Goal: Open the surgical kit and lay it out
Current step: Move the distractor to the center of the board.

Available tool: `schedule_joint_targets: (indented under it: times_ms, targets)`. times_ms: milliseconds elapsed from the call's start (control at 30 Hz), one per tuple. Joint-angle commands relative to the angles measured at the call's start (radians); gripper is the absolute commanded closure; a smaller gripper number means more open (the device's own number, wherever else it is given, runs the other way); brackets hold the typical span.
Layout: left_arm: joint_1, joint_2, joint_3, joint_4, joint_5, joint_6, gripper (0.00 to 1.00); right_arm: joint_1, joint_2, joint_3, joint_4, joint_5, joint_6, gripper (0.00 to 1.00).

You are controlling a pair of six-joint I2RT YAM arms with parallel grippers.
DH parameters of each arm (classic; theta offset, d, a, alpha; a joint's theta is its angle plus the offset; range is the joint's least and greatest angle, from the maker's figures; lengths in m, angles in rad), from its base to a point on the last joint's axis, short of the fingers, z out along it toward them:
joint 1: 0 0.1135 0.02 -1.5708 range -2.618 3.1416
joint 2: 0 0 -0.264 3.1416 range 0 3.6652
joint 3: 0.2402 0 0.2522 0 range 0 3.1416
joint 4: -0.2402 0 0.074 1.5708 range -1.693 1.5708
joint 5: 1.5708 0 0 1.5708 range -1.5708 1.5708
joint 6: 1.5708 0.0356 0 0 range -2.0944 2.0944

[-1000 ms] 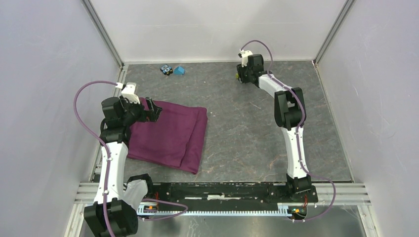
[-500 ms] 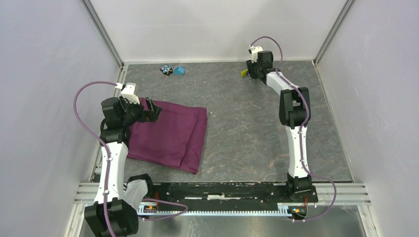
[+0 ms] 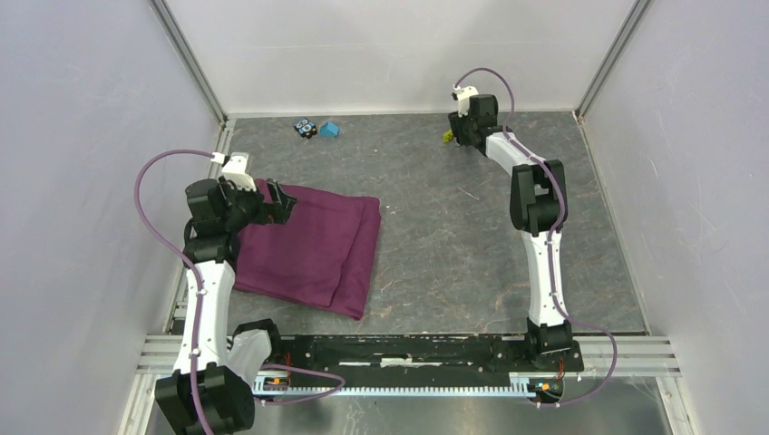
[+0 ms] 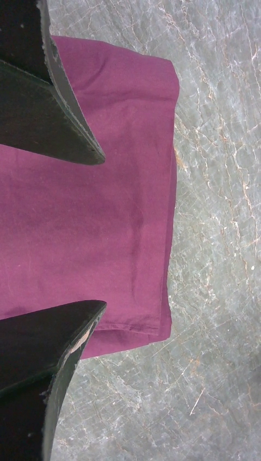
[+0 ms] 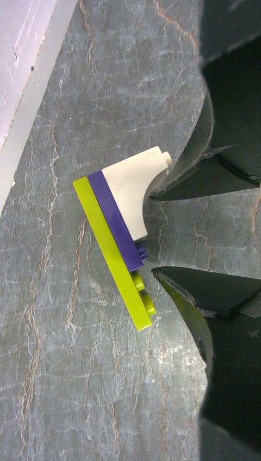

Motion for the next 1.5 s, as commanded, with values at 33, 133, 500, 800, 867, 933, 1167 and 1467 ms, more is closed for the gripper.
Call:
schedule_joint_targets:
  times_ms: [33, 133, 500, 800, 867, 933, 1167, 1467]
  targets:
    - [0.007, -0.014, -0.001, 0.044, 0.024, 0.013, 0.00, 0.009, 0.055, 0.064, 0.028, 0.001, 0.062, 0.45]
    - [0.009, -0.011, -0.002, 0.043, 0.025, 0.013, 0.00, 0.013, 0.070, 0.085, 0.032, 0.015, 0.078, 0.45]
    - [0.015, 0.001, -0.004, 0.046, 0.028, 0.015, 0.00, 0.023, 0.104, 0.129, 0.060, 0.055, 0.082, 0.44]
    - [0.018, -0.007, -0.009, 0.055, 0.027, 0.013, 0.00, 0.043, 0.110, 0.155, 0.066, 0.063, 0.096, 0.39]
    - [0.019, -0.008, -0.006, 0.061, 0.027, 0.011, 0.00, 0.040, 0.080, 0.142, 0.044, 0.036, 0.105, 0.34]
    - [0.019, -0.008, 0.001, 0.062, 0.013, 0.011, 0.00, 0.034, 0.024, 0.092, 0.031, -0.016, 0.117, 0.30]
    - [0.019, 0.002, 0.080, -0.009, -0.123, 0.035, 0.00, 0.033, -0.377, -0.379, 0.144, -0.183, 0.108, 0.14]
    - [0.022, 0.087, 0.273, -0.320, -0.376, 0.126, 0.00, 0.133, -0.745, -0.827, 0.200, -0.442, 0.205, 0.03]
